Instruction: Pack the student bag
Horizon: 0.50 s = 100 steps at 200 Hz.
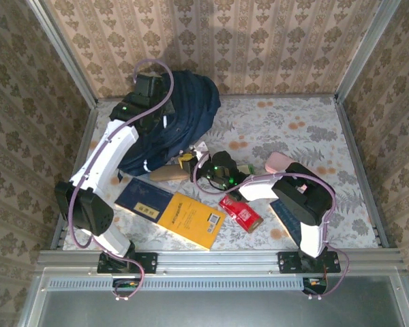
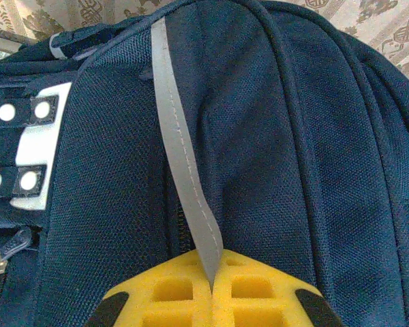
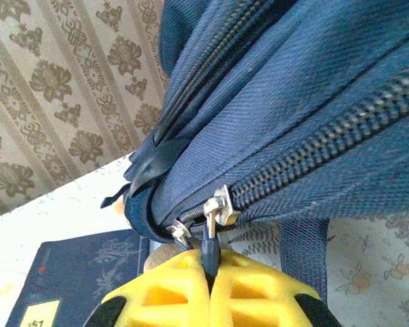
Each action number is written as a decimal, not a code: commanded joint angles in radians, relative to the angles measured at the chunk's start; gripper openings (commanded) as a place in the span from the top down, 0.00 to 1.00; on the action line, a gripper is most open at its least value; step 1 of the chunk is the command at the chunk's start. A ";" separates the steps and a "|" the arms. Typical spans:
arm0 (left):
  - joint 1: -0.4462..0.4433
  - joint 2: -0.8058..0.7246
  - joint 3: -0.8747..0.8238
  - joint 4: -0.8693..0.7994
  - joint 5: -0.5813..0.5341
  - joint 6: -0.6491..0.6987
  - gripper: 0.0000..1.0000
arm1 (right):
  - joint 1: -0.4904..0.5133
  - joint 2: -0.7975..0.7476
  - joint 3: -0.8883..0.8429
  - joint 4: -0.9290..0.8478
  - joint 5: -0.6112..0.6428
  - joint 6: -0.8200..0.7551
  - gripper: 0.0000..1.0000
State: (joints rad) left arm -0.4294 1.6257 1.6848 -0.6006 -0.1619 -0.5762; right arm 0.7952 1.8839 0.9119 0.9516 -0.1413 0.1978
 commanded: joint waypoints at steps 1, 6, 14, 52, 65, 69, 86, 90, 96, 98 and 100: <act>0.021 -0.064 -0.009 0.084 -0.068 0.038 1.00 | -0.037 -0.064 -0.025 0.096 -0.020 0.111 1.00; 0.022 -0.066 -0.013 0.087 -0.066 0.038 1.00 | -0.046 -0.068 -0.029 0.095 -0.018 0.123 1.00; 0.024 -0.070 -0.018 0.090 -0.065 0.038 1.00 | -0.062 -0.076 -0.037 0.095 -0.014 0.142 1.00; 0.031 -0.080 -0.037 0.102 -0.061 0.041 1.00 | -0.128 -0.102 -0.050 0.093 -0.036 0.217 1.00; 0.031 -0.081 -0.042 0.102 -0.061 0.038 1.00 | -0.139 -0.108 -0.053 0.090 -0.046 0.228 0.98; 0.032 -0.082 -0.043 0.103 -0.061 0.039 1.00 | -0.141 -0.109 -0.053 0.087 -0.051 0.230 0.97; 0.033 -0.083 -0.047 0.105 -0.063 0.038 1.00 | -0.145 -0.117 -0.058 0.075 -0.057 0.223 0.87; 0.032 -0.083 -0.047 0.105 -0.064 0.038 1.00 | -0.146 -0.120 -0.062 0.074 -0.055 0.219 0.85; 0.032 -0.083 -0.047 0.105 -0.066 0.038 1.00 | -0.146 -0.124 -0.072 0.079 -0.050 0.214 0.81; 0.031 -0.083 -0.048 0.105 -0.067 0.039 1.00 | -0.147 -0.125 -0.075 0.080 -0.049 0.212 0.80; 0.032 -0.084 -0.047 0.104 -0.068 0.039 1.00 | -0.148 -0.128 -0.079 0.083 -0.047 0.213 0.79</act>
State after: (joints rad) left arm -0.4152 1.6070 1.6405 -0.5442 -0.1623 -0.5640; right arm 0.6666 1.8153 0.8646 0.9653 -0.1955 0.3973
